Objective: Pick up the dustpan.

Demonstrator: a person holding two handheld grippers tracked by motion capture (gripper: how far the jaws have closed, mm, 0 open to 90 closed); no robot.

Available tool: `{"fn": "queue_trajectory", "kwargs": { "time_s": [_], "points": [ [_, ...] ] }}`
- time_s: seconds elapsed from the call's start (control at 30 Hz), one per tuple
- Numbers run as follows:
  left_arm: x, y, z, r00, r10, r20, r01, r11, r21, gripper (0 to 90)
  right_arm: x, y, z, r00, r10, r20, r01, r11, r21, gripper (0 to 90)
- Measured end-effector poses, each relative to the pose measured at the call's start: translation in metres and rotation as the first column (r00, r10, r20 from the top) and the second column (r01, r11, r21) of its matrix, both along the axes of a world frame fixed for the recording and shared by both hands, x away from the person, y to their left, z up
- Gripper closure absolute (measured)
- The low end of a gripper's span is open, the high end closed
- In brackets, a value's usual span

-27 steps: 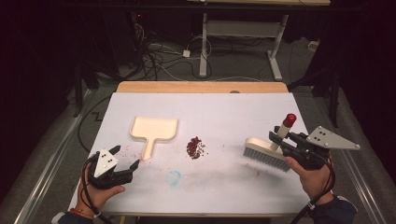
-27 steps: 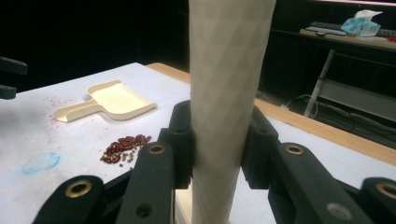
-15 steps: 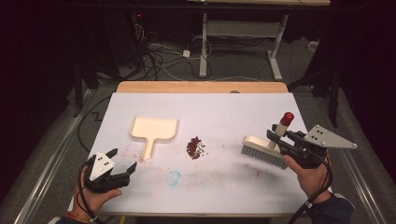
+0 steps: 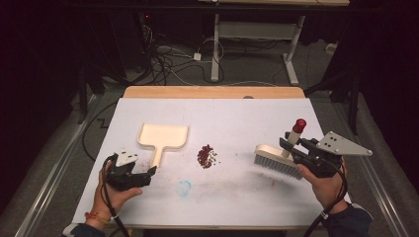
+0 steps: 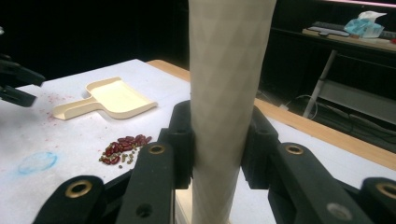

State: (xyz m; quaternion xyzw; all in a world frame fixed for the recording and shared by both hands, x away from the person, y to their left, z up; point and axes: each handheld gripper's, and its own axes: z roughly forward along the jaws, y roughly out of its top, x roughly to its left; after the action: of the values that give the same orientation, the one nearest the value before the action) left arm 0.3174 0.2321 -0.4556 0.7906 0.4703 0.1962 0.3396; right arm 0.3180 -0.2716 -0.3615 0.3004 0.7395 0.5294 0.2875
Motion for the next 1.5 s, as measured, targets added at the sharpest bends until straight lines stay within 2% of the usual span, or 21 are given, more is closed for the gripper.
{"fn": "queue_trajectory", "kwargs": {
  "time_s": [0.03,0.07,0.1,0.13,0.23,0.27,0.3,0.37,0.4,0.47,0.57,0.63,0.67,0.73,0.8,1.03,1.2,1.5],
  "points": [
    [0.013,-0.008,-0.004,0.9985,0.017,-0.053,-0.015,0.9995,0.026,21.3,0.0,0.0,0.0,1.0,-0.001,-0.002,0.001,1.0,-0.001,69.7],
    [0.013,-0.008,-0.004,0.9985,0.017,-0.053,-0.015,0.9995,0.026,21.8,0.0,0.0,0.0,1.0,-0.001,-0.002,0.001,1.0,-0.001,69.7],
    [0.026,-0.015,-0.008,0.995,0.046,-0.088,-0.04,0.9972,0.063,22.3,0.0,0.0,0.0,1.0,-0.003,-0.005,0.003,1.0,-0.003,69.7],
    [0.033,-0.018,-0.011,0.993,0.059,-0.103,-0.052,0.996,0.073,23.0,0.0,0.0,0.0,1.0,-0.003,-0.005,0.003,1.0,-0.004,69.7],
    [0.045,-0.021,-0.016,0.9891,0.06,-0.134,-0.052,0.9967,0.062,23.5,0.0,0.0,-0.001,1.0,-0.001,-0.006,0.001,1.0,-0.002,69.7],
    [0.05,-0.023,-0.018,0.9867,0.065,-0.149,-0.055,0.9961,0.069,24.8,0.001,0.0,-0.001,1.0,-0.002,-0.006,0.001,1.0,-0.004,69.7],
    [0.059,-0.026,-0.023,0.9809,0.081,-0.177,-0.07,0.9952,0.068,26.1,0.001,0.0,-0.001,1.0,-0.001,-0.007,0.001,1.0,-0.004,69.7],
    [0.063,-0.027,-0.025,0.9784,0.082,-0.19,-0.071,0.9955,0.062,28.5,0.001,-0.001,-0.002,0.9999,-0.002,-0.01,0.002,1.0,-0.004,69.7],
    [0.066,-0.028,-0.027,0.9775,0.086,-0.193,-0.074,0.9948,0.07,28.5,0.001,-0.001,-0.002,0.9999,-0.002,-0.01,0.002,1.0,-0.004,69.7],
    [0.072,-0.028,-0.028,0.9767,0.094,-0.193,-0.087,0.9952,0.046,32.0,0.002,-0.001,-0.003,0.9999,-0.005,-0.011,0.005,1.0,0.001,69.7],
    [0.075,-0.028,-0.028,0.9745,0.111,-0.195,-0.106,0.9937,0.036,38.5,0.002,-0.001,-0.002,1.0,-0.005,-0.005,0.005,1.0,0.0,69.7],
    [0.076,-0.027,-0.027,0.9735,0.114,-0.198,-0.108,0.9934,0.041,44.4,0.002,-0.001,-0.003,1.0,-0.005,-0.009,0.005,1.0,0.0,69.7],
    [0.077,-0.025,-0.026,0.9684,0.14,-0.207,-0.136,0.9902,0.033,48.6,0.002,0.0,-0.003,0.9999,-0.005,-0.012,0.005,1.0,0.0,69.7],
    [0.077,-0.023,-0.026,0.968,0.146,-0.204,-0.142,0.9893,0.034,58.0,0.002,0.0,-0.003,0.9999,-0.004,-0.011,0.004,1.0,-0.004,69.7],
    [0.076,-0.019,-0.028,0.9696,0.146,-0.196,-0.144,0.9893,0.025,63.4,0.002,0.001,-0.003,0.9999,0.001,-0.013,-0.001,1.0,-0.005,69.7],
    [0.077,-0.019,-0.026,0.9742,0.124,-0.189,-0.118,0.9922,0.04,64.3,0.002,0.002,-0.004,0.9999,0.007,-0.015,-0.007,1.0,-0.008,69.7],
    [0.078,-0.016,-0.022,0.9764,0.088,-0.197,-0.078,0.9952,0.059,64.5,0.002,0.001,-0.004,0.9999,0.01,-0.011,-0.01,1.0,-0.013,69.8],
    [0.074,-0.01,-0.006,0.9835,0.061,-0.17,-0.046,0.9944,0.095,64.5,0.005,-0.002,-0.004,1.0,-0.001,-0.006,0.001,1.0,-0.001,69.7]
  ]
}}
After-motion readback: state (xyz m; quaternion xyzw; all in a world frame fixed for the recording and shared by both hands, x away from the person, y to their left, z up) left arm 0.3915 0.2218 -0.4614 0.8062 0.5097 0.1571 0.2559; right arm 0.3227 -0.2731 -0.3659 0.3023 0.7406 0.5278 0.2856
